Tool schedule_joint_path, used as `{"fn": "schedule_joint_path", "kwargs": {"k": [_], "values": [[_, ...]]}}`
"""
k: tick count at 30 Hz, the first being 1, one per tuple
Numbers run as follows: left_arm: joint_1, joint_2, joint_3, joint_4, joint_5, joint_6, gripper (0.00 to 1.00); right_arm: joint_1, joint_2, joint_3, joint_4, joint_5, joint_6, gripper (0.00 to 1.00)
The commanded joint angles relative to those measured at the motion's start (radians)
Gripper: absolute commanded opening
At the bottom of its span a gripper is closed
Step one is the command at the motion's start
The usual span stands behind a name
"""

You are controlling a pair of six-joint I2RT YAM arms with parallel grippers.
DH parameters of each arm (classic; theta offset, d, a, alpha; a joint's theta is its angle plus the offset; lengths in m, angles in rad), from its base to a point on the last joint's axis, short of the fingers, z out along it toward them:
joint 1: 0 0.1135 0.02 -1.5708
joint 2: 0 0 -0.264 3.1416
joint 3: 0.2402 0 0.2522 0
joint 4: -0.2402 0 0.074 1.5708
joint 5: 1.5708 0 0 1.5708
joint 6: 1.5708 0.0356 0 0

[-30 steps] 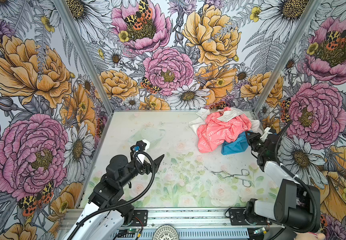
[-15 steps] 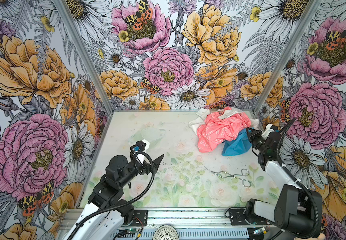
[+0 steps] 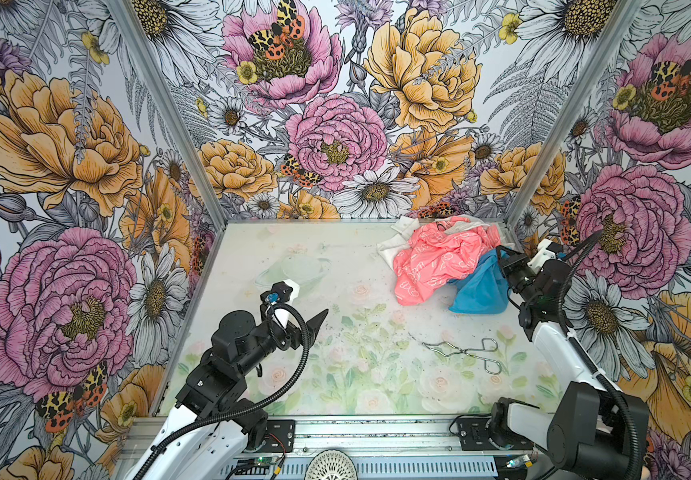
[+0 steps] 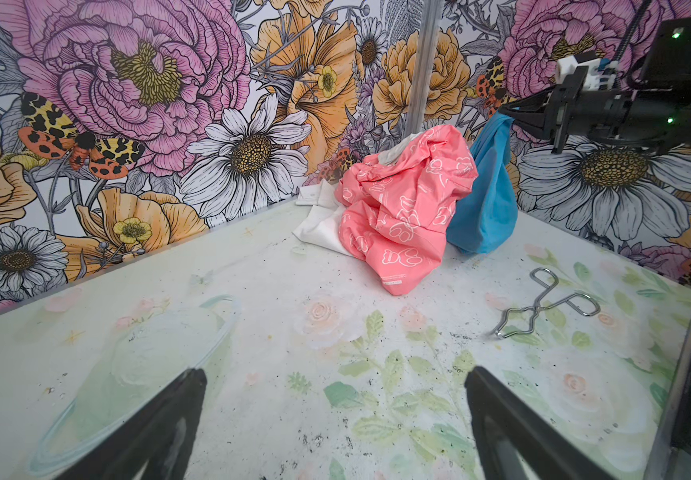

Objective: Pick out a specific cloth from the pile
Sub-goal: 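Lift the blue cloth up out of the pile with the right gripper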

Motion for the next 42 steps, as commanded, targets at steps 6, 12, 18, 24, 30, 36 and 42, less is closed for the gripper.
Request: {"fn": "schedule_joint_path", "kwargs": {"k": [6,12,18,24,30,36,42], "values": [[-0.010,-0.017,-0.010,-0.010,-0.025,0.014,0.99,0.012,-0.071,0.073,0.084,0.018,0.002,0.00],[-0.011,-0.018,-0.010,-0.010,-0.027,0.015,0.99,0.016,-0.086,0.090,0.100,0.018,-0.004,0.00],[-0.011,-0.020,-0.010,-0.010,-0.029,0.017,0.99,0.022,-0.106,0.114,0.119,0.021,-0.008,0.00],[-0.012,-0.022,-0.010,-0.011,-0.028,0.015,0.99,0.033,-0.131,0.154,0.118,0.032,-0.030,0.00],[-0.012,-0.023,-0.010,-0.011,-0.029,0.017,0.99,0.042,-0.140,0.202,0.109,0.040,-0.044,0.00],[-0.014,-0.026,-0.010,-0.011,-0.029,0.016,0.99,0.048,-0.148,0.251,0.091,0.052,-0.059,0.00],[-0.014,-0.030,-0.010,-0.011,-0.029,0.016,0.99,0.063,-0.151,0.316,0.070,0.055,-0.073,0.00]]}}
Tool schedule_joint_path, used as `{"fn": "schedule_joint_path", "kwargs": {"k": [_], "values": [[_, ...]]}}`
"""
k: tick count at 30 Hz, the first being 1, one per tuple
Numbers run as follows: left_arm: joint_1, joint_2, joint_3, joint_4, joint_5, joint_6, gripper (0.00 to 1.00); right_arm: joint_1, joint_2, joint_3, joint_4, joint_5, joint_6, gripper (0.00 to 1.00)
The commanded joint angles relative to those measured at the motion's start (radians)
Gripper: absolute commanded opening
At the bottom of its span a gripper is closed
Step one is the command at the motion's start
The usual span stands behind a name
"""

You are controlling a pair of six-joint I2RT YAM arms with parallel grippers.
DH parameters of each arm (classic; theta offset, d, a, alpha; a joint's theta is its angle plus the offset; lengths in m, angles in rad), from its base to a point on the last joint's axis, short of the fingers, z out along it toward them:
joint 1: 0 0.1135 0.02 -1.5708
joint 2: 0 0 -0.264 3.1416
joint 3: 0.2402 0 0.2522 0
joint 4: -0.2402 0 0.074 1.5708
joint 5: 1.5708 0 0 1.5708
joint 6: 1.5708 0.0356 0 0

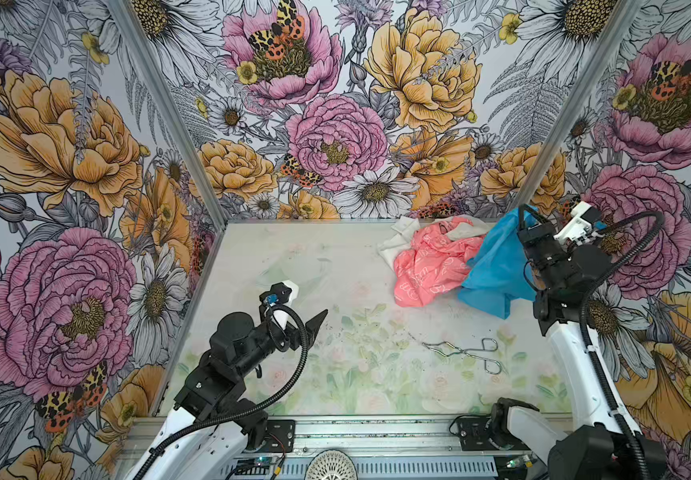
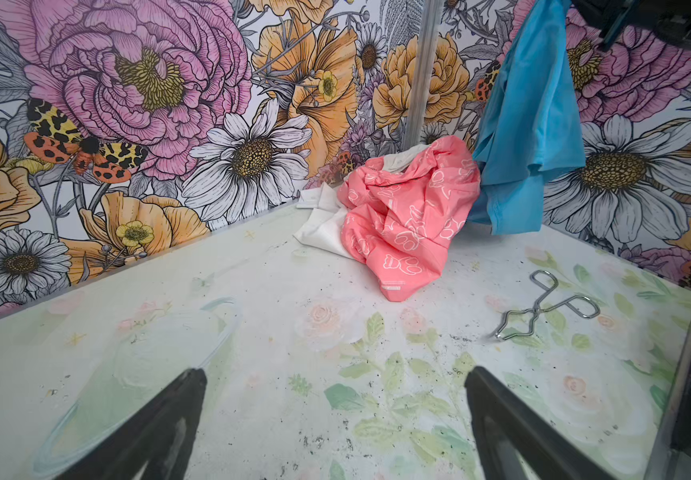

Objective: Pick out a specific cloth from the pile
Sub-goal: 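Lift the blue cloth up out of the pile with the right gripper, then carry the blue cloth across toward the left gripper's side of the table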

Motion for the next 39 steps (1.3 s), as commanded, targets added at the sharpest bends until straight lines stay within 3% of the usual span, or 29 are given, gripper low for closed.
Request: {"fn": "schedule_joint_path", "kwargs": {"k": [1,21,39], "values": [[-0.009,-0.017,-0.010,-0.008,-0.021,0.017,0.99,0.017,-0.030,0.080,0.036,0.016,-0.036,0.00],[-0.013,-0.028,-0.010,-0.008,-0.025,0.016,0.99,0.126,-0.008,0.291,0.011,0.073,-0.088,0.00],[-0.020,-0.045,-0.012,-0.010,-0.033,0.017,0.99,0.411,0.148,0.495,-0.036,0.143,-0.236,0.00]]}}
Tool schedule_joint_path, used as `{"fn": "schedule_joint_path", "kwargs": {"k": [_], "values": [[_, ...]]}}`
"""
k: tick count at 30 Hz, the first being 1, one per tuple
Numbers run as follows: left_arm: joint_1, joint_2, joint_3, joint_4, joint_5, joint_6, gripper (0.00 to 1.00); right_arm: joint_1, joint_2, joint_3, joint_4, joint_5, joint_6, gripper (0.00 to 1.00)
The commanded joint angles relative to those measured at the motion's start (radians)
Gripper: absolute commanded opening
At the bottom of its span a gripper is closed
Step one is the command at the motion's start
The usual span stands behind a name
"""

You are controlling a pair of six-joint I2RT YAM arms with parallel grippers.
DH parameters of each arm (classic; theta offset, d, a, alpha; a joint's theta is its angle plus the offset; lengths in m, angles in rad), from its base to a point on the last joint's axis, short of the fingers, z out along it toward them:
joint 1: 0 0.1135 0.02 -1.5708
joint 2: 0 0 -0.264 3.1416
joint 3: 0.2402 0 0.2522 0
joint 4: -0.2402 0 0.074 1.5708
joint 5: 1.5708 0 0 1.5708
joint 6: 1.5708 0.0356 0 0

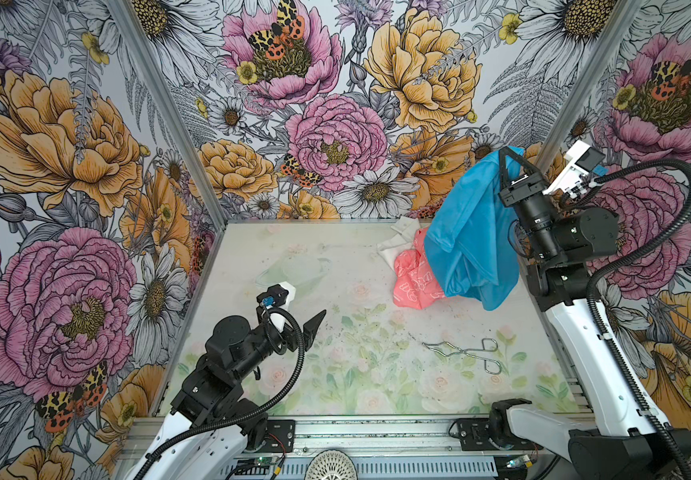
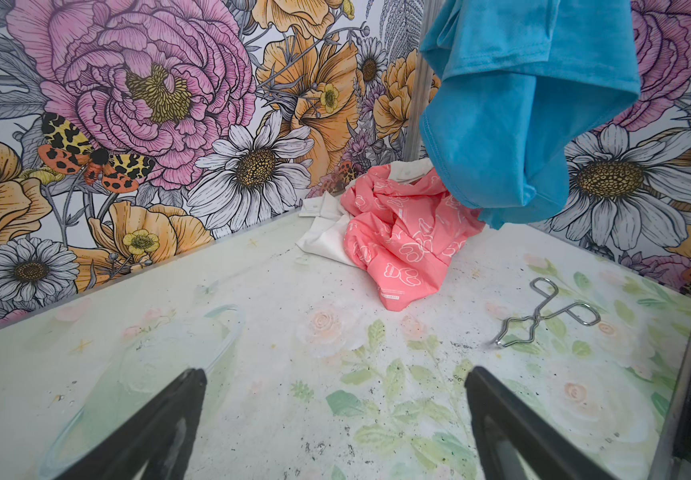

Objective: Pick out a specific cloth from the pile
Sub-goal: 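Carry the blue cloth across toward the left gripper's side of the table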

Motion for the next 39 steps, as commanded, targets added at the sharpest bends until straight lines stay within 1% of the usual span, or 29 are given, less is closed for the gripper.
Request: {"fn": "schedule_joint_path", "kwargs": {"k": [1,13,20,25,31,39], "values": [[-0.011,-0.013,-0.012,-0.007,-0.017,0.018,0.99,0.051,0.030,0.061,0.010,0.028,-0.054,0.00],[-0.013,-0.022,-0.013,-0.010,-0.025,0.019,0.99,0.257,0.189,0.175,0.013,0.054,-0.126,0.00],[-0.014,-0.026,-0.012,-0.009,-0.028,0.019,0.99,0.353,0.285,0.224,0.049,0.079,-0.133,0.00],[-0.014,-0.030,-0.012,-0.009,-0.023,0.020,0.99,0.430,0.398,0.302,0.063,0.080,-0.133,0.00],[-0.014,-0.043,-0.013,-0.010,-0.025,0.019,0.99,0.493,0.535,0.424,0.067,0.082,-0.125,0.00],[-0.014,-0.055,-0.012,-0.007,-0.025,0.020,0.99,0.546,0.702,0.570,0.064,0.071,-0.111,0.00]]}}
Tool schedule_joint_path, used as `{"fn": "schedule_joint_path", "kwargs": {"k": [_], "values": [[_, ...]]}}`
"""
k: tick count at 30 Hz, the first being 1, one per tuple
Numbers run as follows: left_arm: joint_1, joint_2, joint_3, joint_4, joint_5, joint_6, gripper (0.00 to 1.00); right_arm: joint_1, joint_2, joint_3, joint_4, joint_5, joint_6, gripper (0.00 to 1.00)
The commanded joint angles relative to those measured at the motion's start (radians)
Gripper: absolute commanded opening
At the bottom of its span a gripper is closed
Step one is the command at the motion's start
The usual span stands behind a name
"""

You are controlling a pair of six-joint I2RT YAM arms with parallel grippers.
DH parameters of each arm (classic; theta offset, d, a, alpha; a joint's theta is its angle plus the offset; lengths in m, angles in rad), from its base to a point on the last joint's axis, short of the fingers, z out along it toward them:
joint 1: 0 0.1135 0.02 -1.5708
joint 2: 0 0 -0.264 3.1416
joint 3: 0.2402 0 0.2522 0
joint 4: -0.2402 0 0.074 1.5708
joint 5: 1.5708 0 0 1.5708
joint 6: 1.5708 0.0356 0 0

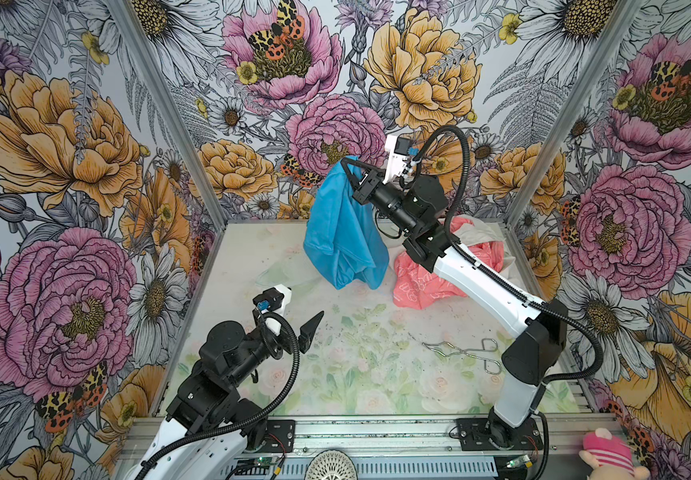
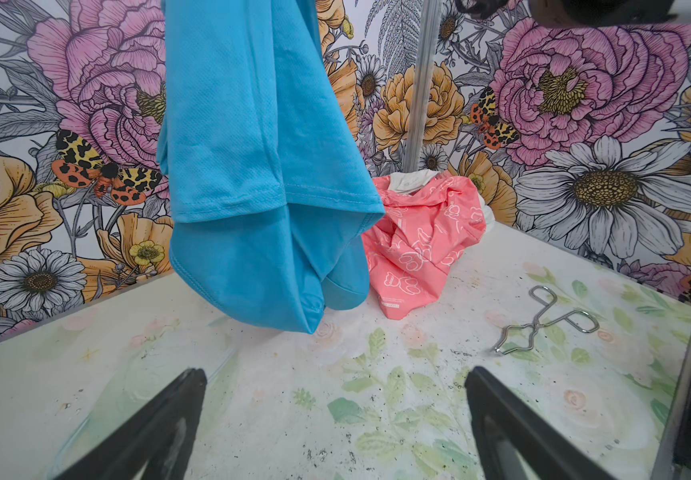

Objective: Pick out a specific cloth from the pile
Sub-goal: 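Carry the blue cloth across toward the left gripper's side of the table, then open the right gripper to drop the blue cloth on the table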

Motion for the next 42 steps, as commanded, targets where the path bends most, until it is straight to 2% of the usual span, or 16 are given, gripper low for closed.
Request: {"fn": "schedule_joint_path", "kwargs": {"k": [1,12,17,23,29,31,35,38,42], "values": [[-0.008,-0.015,-0.009,-0.005,-0.017,0.017,0.99,0.016,0.061,0.102,0.048,-0.009,0.012,0.00],[-0.008,-0.015,-0.009,-0.005,-0.016,0.016,0.99,0.050,0.407,0.497,-0.077,-0.124,0.118,0.00],[-0.008,-0.018,-0.010,-0.004,-0.026,0.019,0.99,0.062,0.531,0.606,-0.127,-0.161,0.158,0.00],[-0.008,-0.016,-0.010,-0.005,-0.031,0.019,0.99,0.065,0.602,0.585,-0.233,-0.203,0.160,0.00],[-0.009,-0.019,-0.011,-0.006,-0.035,0.020,0.99,0.056,0.553,0.325,-0.322,-0.152,0.161,0.00],[-0.008,-0.021,-0.012,-0.007,-0.038,0.020,0.98,0.053,0.530,0.239,-0.337,-0.138,0.151,0.10],[-0.008,-0.020,-0.012,-0.006,-0.041,0.020,0.98,0.052,0.497,0.136,-0.370,-0.147,0.115,0.40],[-0.008,-0.020,-0.012,-0.006,-0.042,0.023,0.99,0.050,0.453,0.060,-0.369,-0.141,0.099,0.57],[-0.008,-0.020,-0.014,-0.005,-0.048,0.023,0.99,0.048,0.374,-0.027,-0.369,-0.102,0.065,0.71]]}}
